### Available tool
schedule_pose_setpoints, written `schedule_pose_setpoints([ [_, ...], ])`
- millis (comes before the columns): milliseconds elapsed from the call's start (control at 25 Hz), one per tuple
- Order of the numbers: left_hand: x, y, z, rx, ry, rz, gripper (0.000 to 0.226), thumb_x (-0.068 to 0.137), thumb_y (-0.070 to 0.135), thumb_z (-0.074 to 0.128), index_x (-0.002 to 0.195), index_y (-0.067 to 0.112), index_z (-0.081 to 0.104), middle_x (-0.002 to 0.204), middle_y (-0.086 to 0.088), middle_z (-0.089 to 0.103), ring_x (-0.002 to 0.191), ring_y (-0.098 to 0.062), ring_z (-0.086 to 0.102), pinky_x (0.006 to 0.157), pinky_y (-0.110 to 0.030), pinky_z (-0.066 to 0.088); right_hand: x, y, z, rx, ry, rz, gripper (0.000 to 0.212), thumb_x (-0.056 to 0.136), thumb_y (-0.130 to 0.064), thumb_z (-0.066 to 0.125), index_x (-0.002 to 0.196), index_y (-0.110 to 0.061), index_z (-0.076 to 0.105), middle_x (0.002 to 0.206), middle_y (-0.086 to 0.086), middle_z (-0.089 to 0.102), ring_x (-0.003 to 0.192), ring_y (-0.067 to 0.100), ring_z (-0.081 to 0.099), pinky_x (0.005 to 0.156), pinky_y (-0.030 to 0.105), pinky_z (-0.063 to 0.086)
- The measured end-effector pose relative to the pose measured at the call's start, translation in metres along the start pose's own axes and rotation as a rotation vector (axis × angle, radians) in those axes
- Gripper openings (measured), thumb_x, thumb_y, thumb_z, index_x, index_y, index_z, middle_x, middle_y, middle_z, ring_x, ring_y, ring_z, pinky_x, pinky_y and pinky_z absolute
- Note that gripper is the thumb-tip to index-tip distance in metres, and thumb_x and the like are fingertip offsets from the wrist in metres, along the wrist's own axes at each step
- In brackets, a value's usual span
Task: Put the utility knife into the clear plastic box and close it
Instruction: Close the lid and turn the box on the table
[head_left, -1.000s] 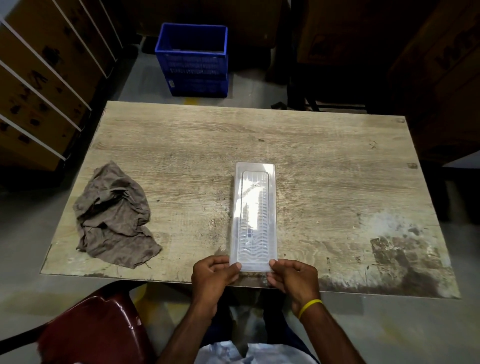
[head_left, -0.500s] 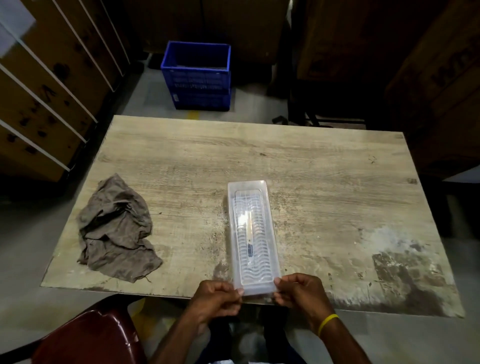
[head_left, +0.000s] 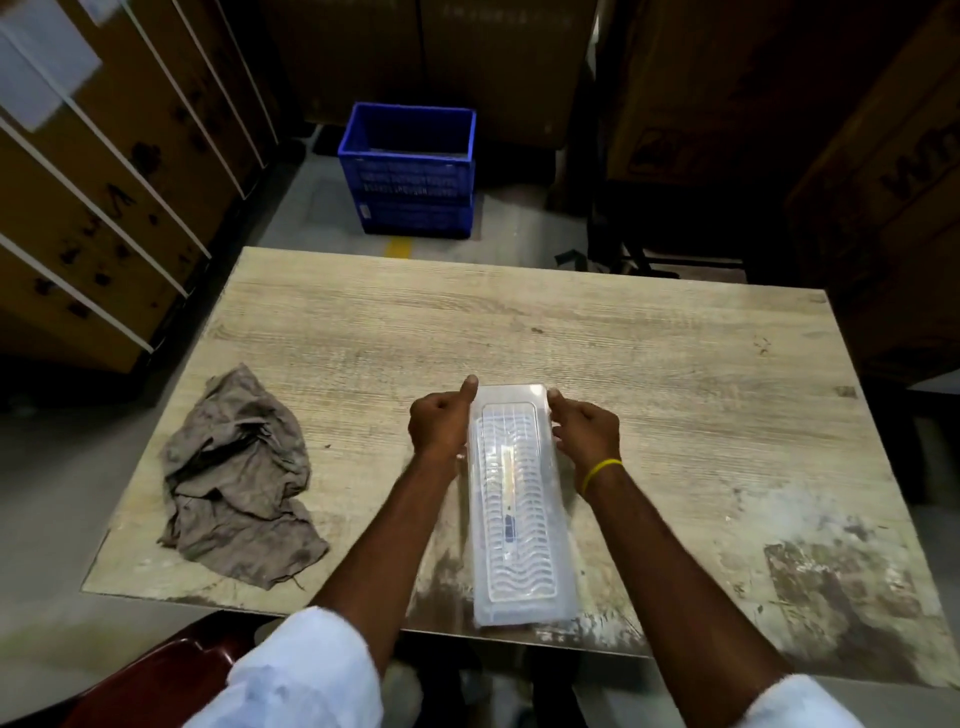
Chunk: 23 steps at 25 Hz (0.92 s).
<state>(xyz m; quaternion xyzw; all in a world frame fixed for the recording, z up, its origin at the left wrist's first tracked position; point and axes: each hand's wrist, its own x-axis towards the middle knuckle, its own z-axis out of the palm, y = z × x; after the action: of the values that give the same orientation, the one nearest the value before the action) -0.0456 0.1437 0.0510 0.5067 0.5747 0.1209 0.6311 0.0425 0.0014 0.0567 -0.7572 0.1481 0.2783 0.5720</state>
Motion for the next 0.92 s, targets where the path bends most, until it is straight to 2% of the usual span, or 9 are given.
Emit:
schedule_pose_setpoints([
  [80,0.008,-0.001,0.021,-0.029,0.104,0.014,0.034,0.082,0.045,0.079,0.078,0.012,0.071,0.075,0.004,0.068,0.081,-0.023,0.068,0.076,-0.033,0.056,0.009,-0.003,0.017,0.015,0.075,0.002,0.034,0.076,-0.046,0.081,0.063,-0.015,0.073,0.072,0.001,0.072,0.076,0.022,0.066,0.091,0.042,0.057],
  [160,0.015,-0.005,0.036,-0.050,0.173,0.026,0.034,0.085,0.043,0.076,0.083,0.010,0.073,0.080,0.000,0.071,0.086,-0.025,0.070,0.078,-0.033,0.054,0.017,-0.004,0.030,0.028,0.136,0.003,0.032,0.081,-0.043,0.078,0.071,-0.013,0.075,0.073,0.003,0.069,0.076,0.021,0.063,0.089,0.037,0.056],
  [320,0.025,-0.012,0.051,0.000,0.298,0.002,0.035,0.083,0.048,0.074,0.070,0.017,0.066,0.074,0.001,0.069,0.081,-0.026,0.069,0.087,-0.045,0.057,0.031,-0.001,0.042,0.084,0.177,0.019,0.038,0.079,-0.044,0.080,0.082,-0.006,0.079,0.077,0.003,0.072,0.076,0.017,0.064,0.077,0.026,0.046],
  [440,0.028,-0.016,0.057,0.039,0.358,0.017,0.040,0.083,0.051,0.072,0.075,0.012,0.069,0.075,-0.001,0.070,0.079,-0.027,0.069,0.085,-0.044,0.057,0.035,0.004,0.046,0.102,0.211,-0.008,0.038,0.079,-0.042,0.081,0.080,-0.004,0.079,0.070,0.001,0.071,0.069,0.013,0.063,0.071,0.022,0.044],
  [680,0.035,-0.020,0.060,0.045,0.339,0.088,0.042,0.086,0.046,0.073,0.073,0.006,0.069,0.067,-0.002,0.066,0.075,-0.029,0.070,0.067,-0.032,0.051,0.043,0.008,0.052,0.062,0.258,-0.051,0.035,0.078,-0.039,0.082,0.076,-0.005,0.079,0.065,0.000,0.068,0.072,0.018,0.066,0.077,0.028,0.051],
  [800,0.031,-0.020,0.058,-0.013,0.314,0.078,0.040,0.083,0.045,0.076,0.075,0.006,0.070,0.063,0.003,0.064,0.070,-0.024,0.068,0.071,-0.035,0.055,0.042,0.012,0.049,0.089,0.243,-0.066,0.035,0.075,-0.041,0.084,0.076,-0.006,0.079,0.069,0.003,0.073,0.069,0.015,0.067,0.075,0.027,0.052],
  [920,0.018,-0.017,0.041,-0.072,0.241,0.037,0.040,0.079,0.045,0.082,0.090,0.009,0.071,0.071,0.006,0.065,0.068,-0.013,0.063,0.070,-0.029,0.053,0.040,0.017,0.031,0.173,0.102,-0.042,0.032,0.072,-0.035,0.088,0.084,-0.007,0.080,0.084,0.007,0.079,0.079,0.015,0.072,0.085,0.034,0.059],
])
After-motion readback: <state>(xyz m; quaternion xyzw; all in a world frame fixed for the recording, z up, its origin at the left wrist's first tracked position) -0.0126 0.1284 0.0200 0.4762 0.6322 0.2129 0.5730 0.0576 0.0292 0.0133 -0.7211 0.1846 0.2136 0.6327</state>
